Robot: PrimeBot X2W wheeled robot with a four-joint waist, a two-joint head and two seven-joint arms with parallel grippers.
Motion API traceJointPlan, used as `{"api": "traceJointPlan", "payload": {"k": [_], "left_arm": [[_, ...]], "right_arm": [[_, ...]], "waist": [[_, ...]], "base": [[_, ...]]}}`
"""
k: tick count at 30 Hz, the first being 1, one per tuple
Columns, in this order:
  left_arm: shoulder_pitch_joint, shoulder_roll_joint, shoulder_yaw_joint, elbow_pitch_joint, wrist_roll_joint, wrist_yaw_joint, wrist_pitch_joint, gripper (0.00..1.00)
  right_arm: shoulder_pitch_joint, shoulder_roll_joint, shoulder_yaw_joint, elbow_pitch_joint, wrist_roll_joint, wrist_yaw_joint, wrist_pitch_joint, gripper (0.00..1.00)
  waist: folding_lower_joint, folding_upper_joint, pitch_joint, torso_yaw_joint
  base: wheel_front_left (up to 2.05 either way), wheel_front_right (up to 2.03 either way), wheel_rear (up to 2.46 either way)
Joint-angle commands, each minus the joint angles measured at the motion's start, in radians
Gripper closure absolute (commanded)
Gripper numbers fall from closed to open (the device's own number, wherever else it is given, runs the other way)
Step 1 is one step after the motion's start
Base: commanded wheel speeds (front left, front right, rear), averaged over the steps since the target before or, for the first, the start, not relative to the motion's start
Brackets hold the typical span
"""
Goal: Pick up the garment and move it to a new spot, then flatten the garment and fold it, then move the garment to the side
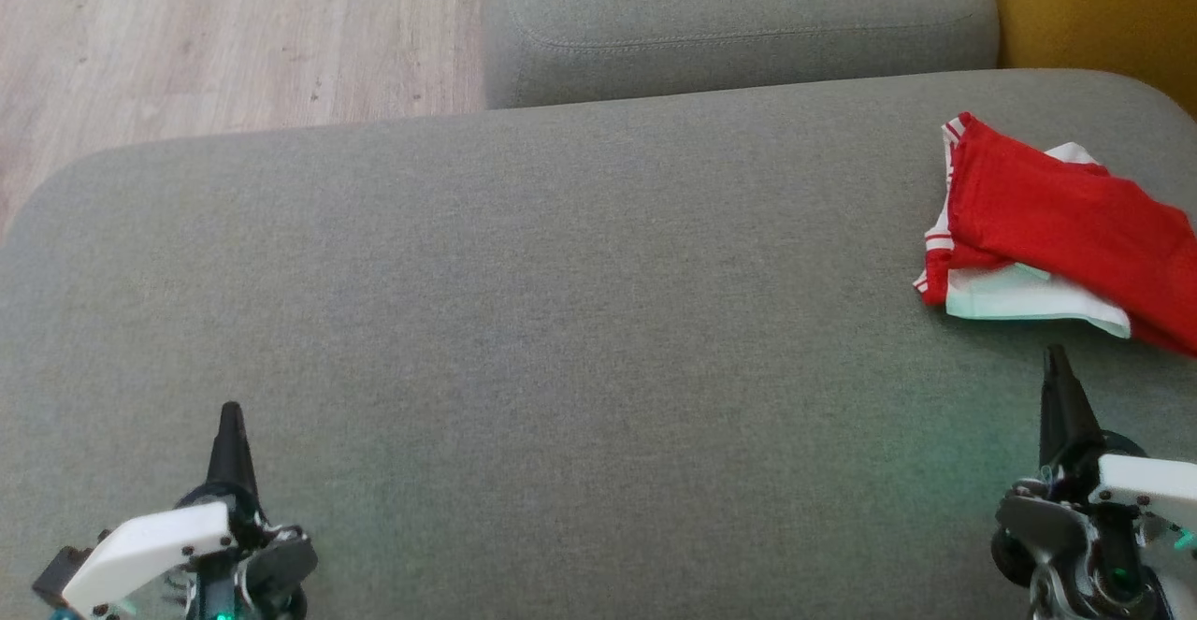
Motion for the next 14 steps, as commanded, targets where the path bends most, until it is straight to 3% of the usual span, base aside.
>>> {"api": "traceJointPlan", "payload": {"k": [1, 14], "left_arm": [[-0.049, 0.006, 0.042, -0.029, -0.002, -0.007, 0.006, 1.0], [-0.049, 0.005, 0.042, -0.029, -0.002, -0.007, 0.007, 1.0]], "right_arm": [[-0.055, -0.006, 0.02, -0.038, 0.007, -0.001, 0.006, 1.0], [-0.055, -0.006, 0.02, -0.038, 0.007, -0.001, 0.006, 1.0]], "waist": [[0.0, 0.0, 0.0, 0.0], [0.0, 0.0, 0.0, 0.0]], "base": [[0.0, 0.0, 0.0], [0.0, 0.0, 0.0]]}}
